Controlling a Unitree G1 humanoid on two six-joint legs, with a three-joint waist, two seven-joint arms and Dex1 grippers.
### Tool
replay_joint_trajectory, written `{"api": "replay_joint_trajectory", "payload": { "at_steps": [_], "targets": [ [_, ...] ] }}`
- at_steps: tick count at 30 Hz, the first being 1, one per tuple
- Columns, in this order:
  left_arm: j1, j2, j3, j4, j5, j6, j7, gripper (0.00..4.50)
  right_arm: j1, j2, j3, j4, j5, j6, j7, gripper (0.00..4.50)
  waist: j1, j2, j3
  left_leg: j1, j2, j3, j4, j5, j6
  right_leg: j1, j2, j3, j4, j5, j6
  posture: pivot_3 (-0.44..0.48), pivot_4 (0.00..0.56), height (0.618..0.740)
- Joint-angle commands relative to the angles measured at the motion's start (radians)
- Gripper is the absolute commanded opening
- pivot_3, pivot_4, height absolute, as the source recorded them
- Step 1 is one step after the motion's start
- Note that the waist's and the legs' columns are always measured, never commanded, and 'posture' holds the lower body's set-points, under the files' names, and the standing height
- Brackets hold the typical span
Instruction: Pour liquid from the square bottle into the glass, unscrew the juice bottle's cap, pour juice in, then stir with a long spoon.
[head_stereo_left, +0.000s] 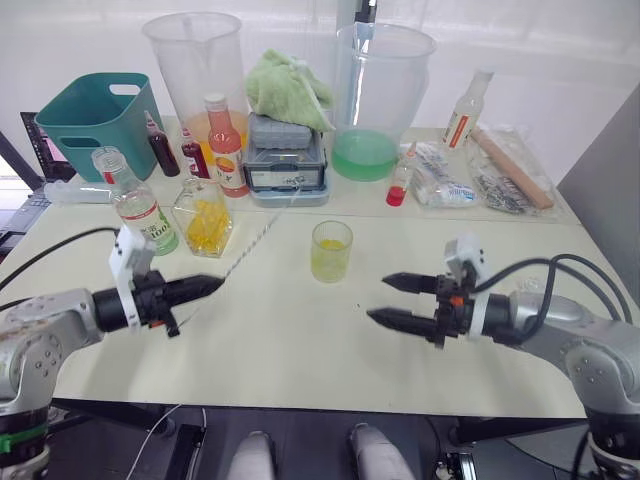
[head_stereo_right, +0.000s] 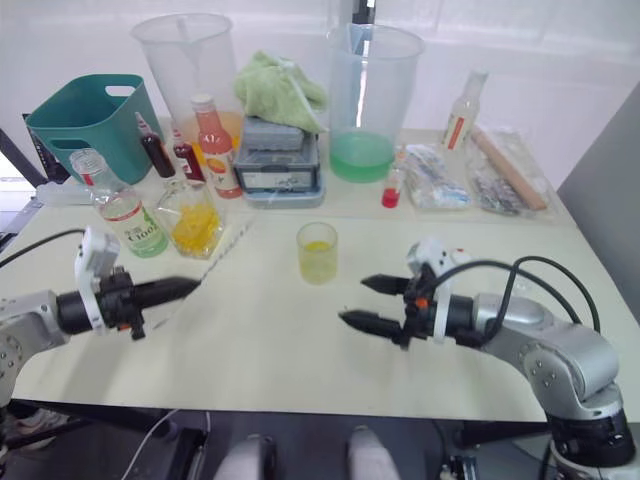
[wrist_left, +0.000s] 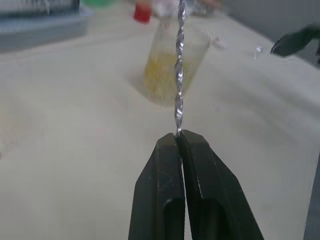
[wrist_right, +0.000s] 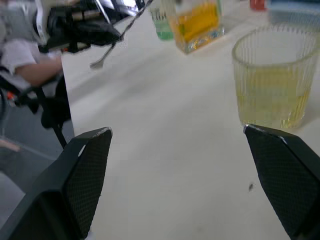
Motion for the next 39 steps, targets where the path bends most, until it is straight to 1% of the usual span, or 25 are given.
{"api": "replay_joint_trajectory", "payload": {
  "at_steps": [1,3,6,11,20,23,26,28,32,36,37,39],
  "targets": [
    [-0.081,-0.047,-0.024,-0.074,-0.072,0.047,0.121,0.01,-0.061,0.064,-0.057,0.021,0.094,0.026,-0.128,4.50,0.000,0.000,0.000,0.000,0.000,-0.001,0.000,0.000,0.000,0.001,0.000,0.000,0.000,0.000,0.000,0.000,0.150,0.698],
    [-0.124,-0.085,-0.066,-0.092,-0.078,0.065,0.186,0.01,-0.095,0.115,-0.063,0.037,0.134,0.038,-0.206,4.50,-0.001,0.000,0.000,0.000,0.000,-0.001,0.000,0.000,0.000,0.001,0.000,-0.001,0.000,0.000,0.000,0.000,0.150,0.698],
    [-0.178,-0.134,-0.119,-0.112,-0.086,0.080,0.252,0.01,-0.143,0.187,-0.065,0.059,0.179,0.037,-0.312,4.50,-0.003,0.000,0.000,0.000,0.000,-0.003,0.000,0.000,0.000,0.002,0.000,-0.002,0.000,0.001,-0.002,0.000,0.150,0.698],
    [-0.198,-0.145,-0.152,-0.117,-0.088,0.078,0.287,0.01,-0.208,0.293,-0.092,0.103,0.291,0.015,-0.482,4.50,-0.007,0.000,0.000,0.000,0.000,-0.004,-0.001,0.000,0.000,0.002,0.000,-0.003,0.000,0.004,-0.007,0.000,0.150,0.698],
    [-0.209,-0.165,-0.199,-0.128,-0.084,0.056,0.313,0.01,-0.271,0.402,-0.078,0.156,0.390,-0.037,-0.647,4.50,-0.005,0.000,0.000,-0.001,0.000,-0.005,-0.001,0.000,0.000,0.002,0.000,-0.004,0.000,0.004,-0.007,0.000,0.150,0.698],
    [-0.210,-0.169,-0.205,-0.137,-0.090,0.057,0.324,0.01,-0.278,0.424,-0.070,0.161,0.410,-0.049,-0.675,4.50,-0.005,0.000,0.000,-0.001,0.000,-0.005,-0.001,0.000,0.000,0.002,0.000,-0.005,0.000,0.004,-0.007,0.000,0.150,0.698],
    [-0.209,-0.167,-0.205,-0.137,-0.088,0.056,0.324,0.00,-0.282,0.449,-0.062,0.167,0.421,-0.062,-0.712,3.73,-0.005,0.000,0.000,-0.002,0.000,-0.005,-0.001,0.000,0.000,0.001,0.000,-0.005,-0.001,0.004,-0.007,0.000,0.150,0.698],
    [-0.208,-0.165,-0.207,-0.138,-0.088,0.056,0.322,0.00,-0.283,0.455,-0.057,0.169,0.428,-0.070,-0.727,3.00,-0.005,0.001,0.000,-0.002,0.000,-0.006,-0.001,0.000,0.000,0.001,0.000,-0.005,-0.001,0.004,-0.007,0.000,0.150,0.698],
    [-0.203,-0.164,-0.209,-0.143,-0.086,0.054,0.320,0.00,-0.281,0.470,-0.053,0.167,0.435,-0.097,-0.740,1.67,-0.005,0.001,0.000,-0.002,0.000,-0.006,-0.001,0.000,0.000,0.001,0.000,-0.006,-0.001,0.004,-0.007,0.000,0.150,0.698],
    [-0.198,-0.166,-0.217,-0.140,-0.080,0.048,0.312,0.00,-0.289,0.483,-0.040,0.179,0.408,-0.116,-0.742,0.25,-0.005,0.001,0.000,-0.002,0.000,-0.006,-0.001,0.000,0.000,0.001,0.000,-0.006,-0.001,0.004,-0.007,0.000,0.150,0.698],
    [-0.197,-0.165,-0.217,-0.140,-0.080,0.046,0.311,0.00,-0.290,0.485,-0.038,0.180,0.407,-0.120,-0.743,0.04,-0.005,0.001,0.000,-0.002,0.000,-0.006,-0.001,0.000,0.000,0.001,0.000,-0.006,-0.001,0.004,-0.007,0.000,0.150,0.698],
    [-0.197,-0.164,-0.218,-0.137,-0.080,0.044,0.310,0.00,-0.292,0.486,-0.034,0.182,0.404,-0.124,-0.745,0.04,-0.005,0.001,0.000,-0.002,0.000,-0.006,-0.001,0.000,0.000,0.001,0.000,-0.006,-0.001,0.003,-0.007,0.000,0.150,0.698]
  ]
}}
